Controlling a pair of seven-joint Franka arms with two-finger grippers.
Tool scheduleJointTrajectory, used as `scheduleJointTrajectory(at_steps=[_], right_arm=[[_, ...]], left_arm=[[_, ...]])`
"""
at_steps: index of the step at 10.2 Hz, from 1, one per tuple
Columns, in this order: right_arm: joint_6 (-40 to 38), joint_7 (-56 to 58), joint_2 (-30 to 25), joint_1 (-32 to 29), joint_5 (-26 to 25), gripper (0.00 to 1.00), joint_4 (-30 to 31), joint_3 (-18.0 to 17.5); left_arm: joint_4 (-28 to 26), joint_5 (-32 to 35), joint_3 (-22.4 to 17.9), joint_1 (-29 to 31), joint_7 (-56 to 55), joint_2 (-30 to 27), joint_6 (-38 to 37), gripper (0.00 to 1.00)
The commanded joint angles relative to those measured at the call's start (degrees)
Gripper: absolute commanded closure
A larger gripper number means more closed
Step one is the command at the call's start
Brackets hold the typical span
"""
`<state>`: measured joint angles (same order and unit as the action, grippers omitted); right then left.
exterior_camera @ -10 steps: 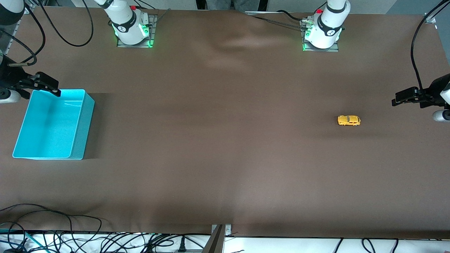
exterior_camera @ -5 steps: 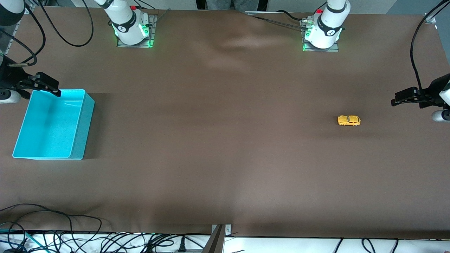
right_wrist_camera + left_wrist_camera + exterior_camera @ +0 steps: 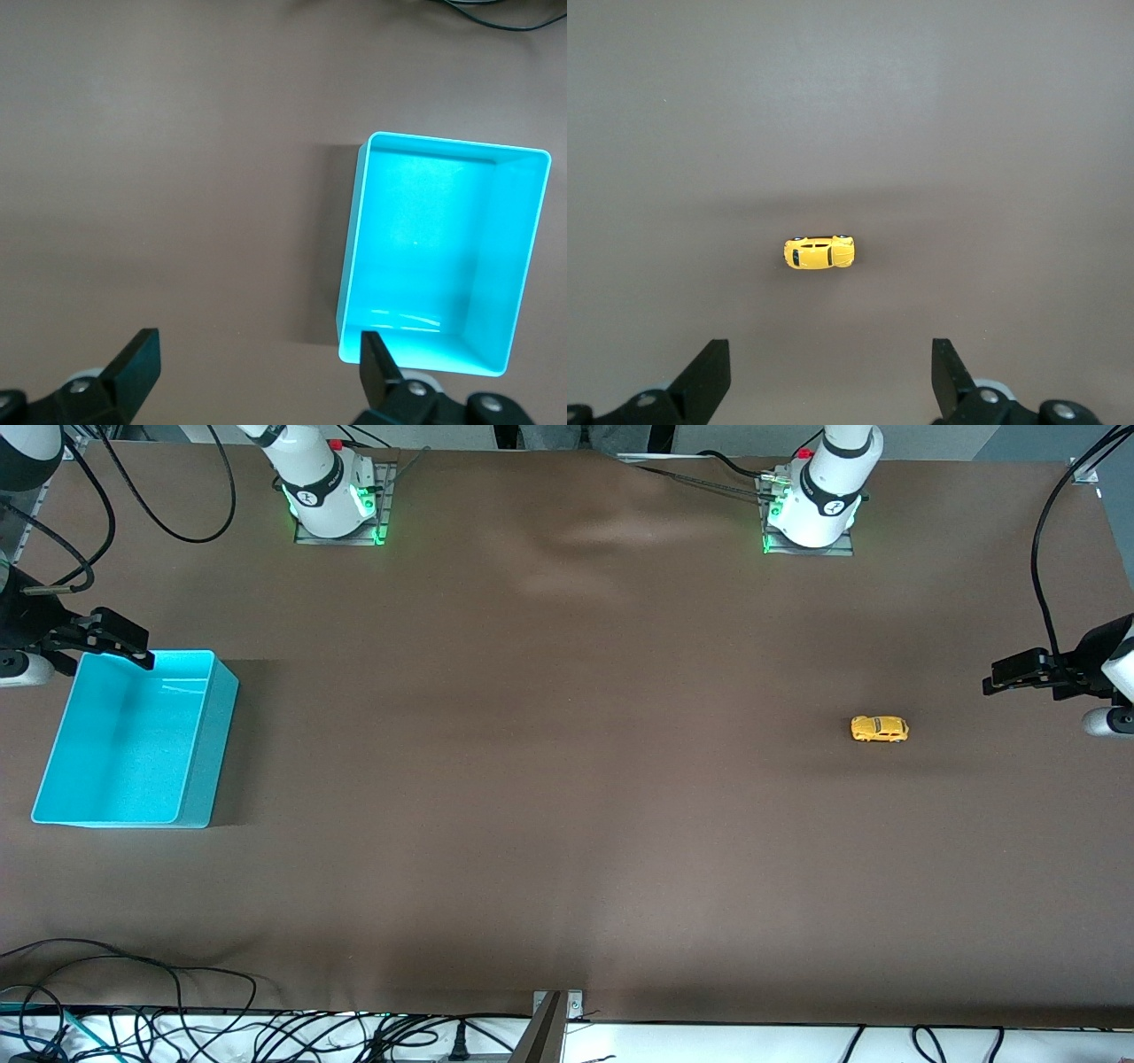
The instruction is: Wind up and store yellow beetle car
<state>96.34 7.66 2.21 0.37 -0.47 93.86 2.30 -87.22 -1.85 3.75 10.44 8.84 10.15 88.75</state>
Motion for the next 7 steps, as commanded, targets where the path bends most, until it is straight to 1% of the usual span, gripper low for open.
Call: scheduleJointTrajectory(at_steps=[1, 7], right_arm=[[-0.80, 0.87, 0.16, -0.11, 0.38, 0.00, -0.70, 0.16], [-0.80, 0.87, 0.16, -0.11, 0.38, 0.00, -0.70, 0.16]], left_arm=[[-0.41, -1.05, 0.02, 0.01, 0.92, -0.39, -0.24, 0.00], [-0.58, -1.05, 0.02, 0.01, 0.04, -0.13, -0.24, 0.00]])
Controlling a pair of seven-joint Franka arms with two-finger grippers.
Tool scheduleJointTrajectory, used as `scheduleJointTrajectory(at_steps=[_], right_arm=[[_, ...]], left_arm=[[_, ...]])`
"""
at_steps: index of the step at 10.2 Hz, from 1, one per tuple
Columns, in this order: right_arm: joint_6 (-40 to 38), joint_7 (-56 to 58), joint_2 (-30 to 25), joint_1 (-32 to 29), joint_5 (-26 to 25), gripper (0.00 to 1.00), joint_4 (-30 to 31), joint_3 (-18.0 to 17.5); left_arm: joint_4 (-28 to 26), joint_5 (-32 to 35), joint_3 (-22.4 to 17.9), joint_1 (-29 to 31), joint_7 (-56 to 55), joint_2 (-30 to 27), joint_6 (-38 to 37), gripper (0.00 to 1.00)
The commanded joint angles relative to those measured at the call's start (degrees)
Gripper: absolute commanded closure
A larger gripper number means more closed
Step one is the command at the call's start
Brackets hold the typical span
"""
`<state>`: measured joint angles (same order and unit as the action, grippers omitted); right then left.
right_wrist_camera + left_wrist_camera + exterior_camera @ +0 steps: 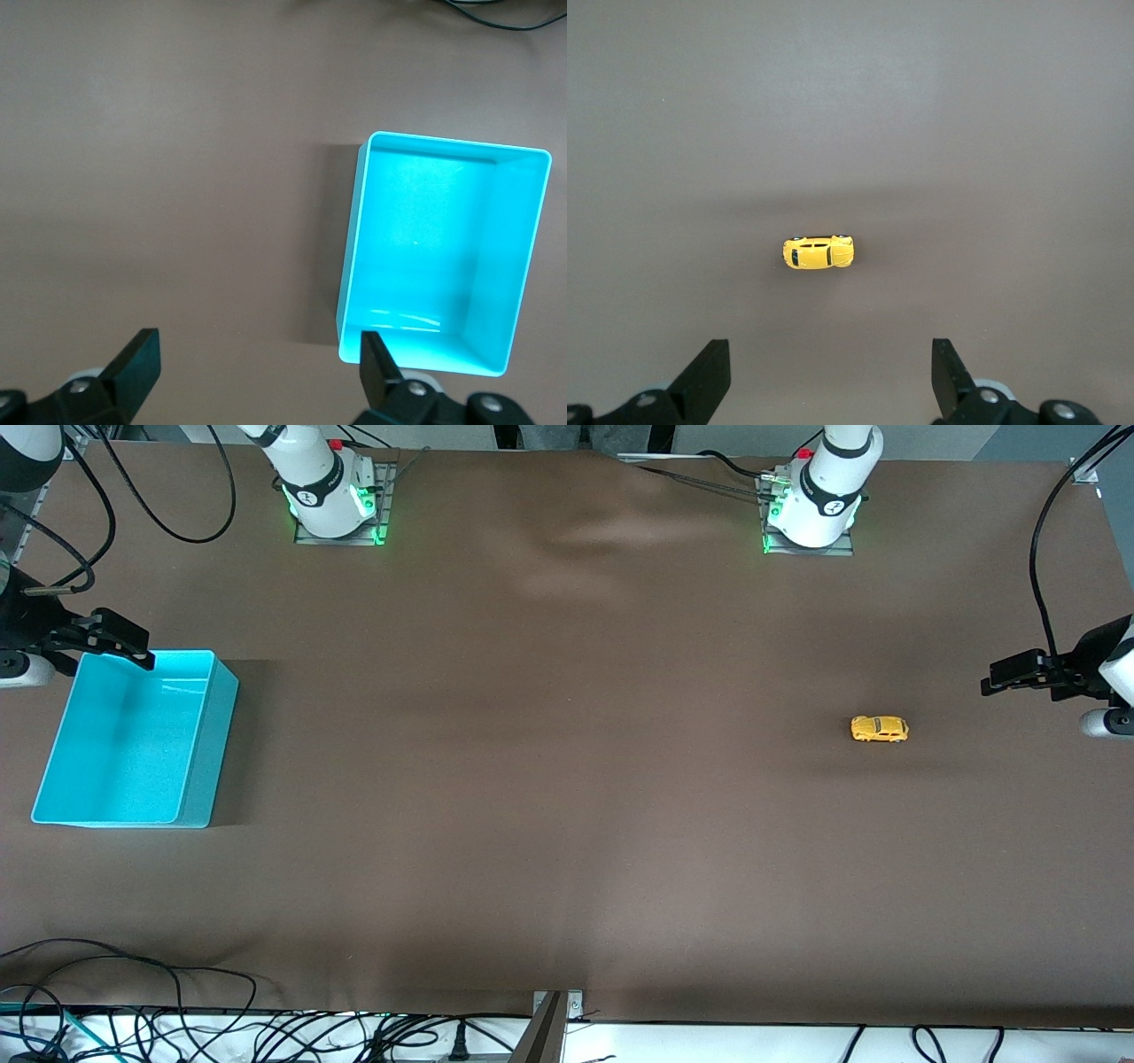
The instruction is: Wind up and store yellow beetle car
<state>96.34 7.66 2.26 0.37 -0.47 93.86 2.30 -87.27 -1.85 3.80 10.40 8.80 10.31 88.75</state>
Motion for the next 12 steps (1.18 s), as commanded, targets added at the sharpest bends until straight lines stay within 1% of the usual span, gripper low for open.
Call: scheduleJointTrajectory(at_steps=[1, 3, 6, 7, 10, 11, 12], right_arm=[[-0.80, 0.87, 0.11, -0.11, 0.38, 0.00, -0.70, 0.16], [-0.80, 0.87, 0.11, -0.11, 0.38, 0.00, -0.70, 0.16], [-0.98, 0.87, -0.06, -0.11, 0.38, 0.00, -0.70, 0.16], [-0.98, 0.95, -0.15, -0.11, 0.38, 0.00, -0.70, 0.16], [-1.07, 0.95, -0.24, -0.11, 0.55, 0.00, -0.70, 0.16], [-0.98, 0.95, -0.24, -0.11, 0.64, 0.00, -0.70, 0.16], [-0.98, 0.87, -0.24, -0.11, 0.64, 0.00, -0.61, 0.16]], left_arm=[[-0.62, -1.05, -0.02, 0.06, -2.01, -0.29, -0.24, 0.00], [-0.62, -1.05, -0.11, 0.15, -8.24, -0.03, -0.24, 0.00], [-0.97, -1.05, -0.11, 0.15, -22.89, 0.32, -0.24, 0.00], [-1.41, -1.05, -0.11, 0.15, -29.91, 0.67, -0.15, 0.00], [-1.85, -0.87, -0.55, 0.24, -56.53, 2.77, 0.55, 0.00], [-2.02, 0.35, -0.46, 0.24, -62.53, 3.57, 0.90, 0.00], [-3.59, 0.79, -0.55, 0.32, -68.68, 3.66, 3.34, 0.00]])
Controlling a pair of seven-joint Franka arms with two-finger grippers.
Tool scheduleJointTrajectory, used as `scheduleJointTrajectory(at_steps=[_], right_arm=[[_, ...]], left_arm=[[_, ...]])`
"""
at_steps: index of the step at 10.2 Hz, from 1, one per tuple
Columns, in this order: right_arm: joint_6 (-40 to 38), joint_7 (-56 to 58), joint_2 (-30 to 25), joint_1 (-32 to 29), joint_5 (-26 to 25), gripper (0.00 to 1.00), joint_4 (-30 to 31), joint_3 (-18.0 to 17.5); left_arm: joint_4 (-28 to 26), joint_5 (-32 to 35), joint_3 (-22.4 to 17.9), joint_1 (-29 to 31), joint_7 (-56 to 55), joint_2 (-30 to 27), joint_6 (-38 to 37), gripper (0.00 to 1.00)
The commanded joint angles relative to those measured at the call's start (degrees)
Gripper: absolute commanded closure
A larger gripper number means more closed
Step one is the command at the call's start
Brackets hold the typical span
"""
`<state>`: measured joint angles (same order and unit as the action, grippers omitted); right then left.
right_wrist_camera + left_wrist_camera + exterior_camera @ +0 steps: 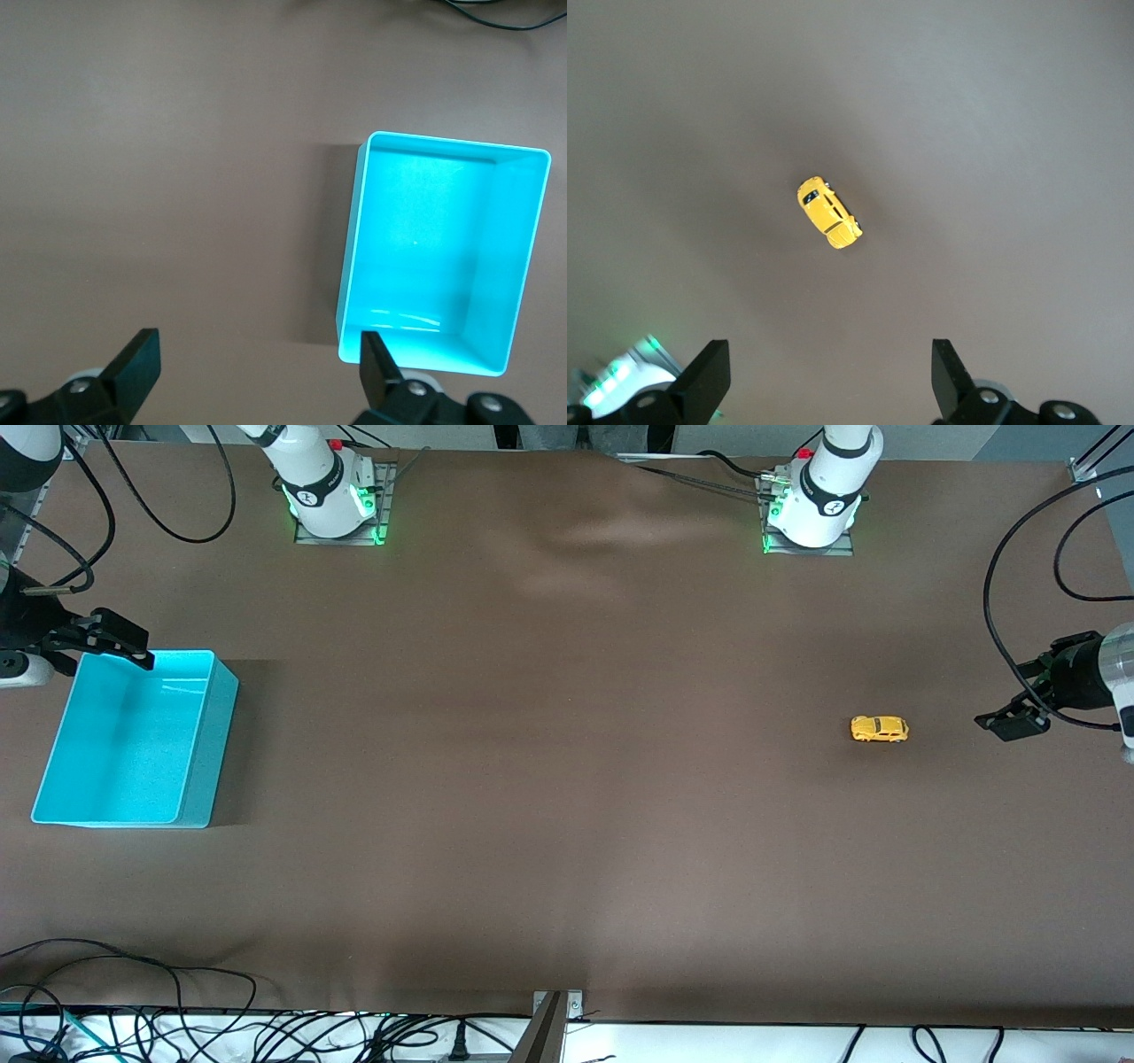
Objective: Wind up and store yellow beetle car
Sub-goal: 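Move the left gripper down over the yellow beetle car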
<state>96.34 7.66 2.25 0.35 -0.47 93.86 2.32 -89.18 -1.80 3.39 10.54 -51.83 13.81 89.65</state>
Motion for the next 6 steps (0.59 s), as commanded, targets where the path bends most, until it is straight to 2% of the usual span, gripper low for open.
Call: scheduleJointTrajectory(at_steps=[1, 3, 6], right_arm=[[-0.98, 0.95, -0.23, -0.09, 0.64, 0.00, -0.61, 0.14], [-0.98, 0.95, -0.23, -0.09, 0.64, 0.00, -0.52, 0.14], [-0.89, 0.43, -0.23, -0.09, 0.82, 0.00, -0.43, -0.04]], left_arm=[[-4.48, 2.05, -0.14, 0.10, -14.90, 0.17, 6.02, 0.00], [-10.10, 4.43, -0.06, 0.10, -26.43, 0.17, 12.27, 0.00], [-18.89, 4.44, -0.06, 0.10, -32.53, -0.36, 21.41, 0.00]])
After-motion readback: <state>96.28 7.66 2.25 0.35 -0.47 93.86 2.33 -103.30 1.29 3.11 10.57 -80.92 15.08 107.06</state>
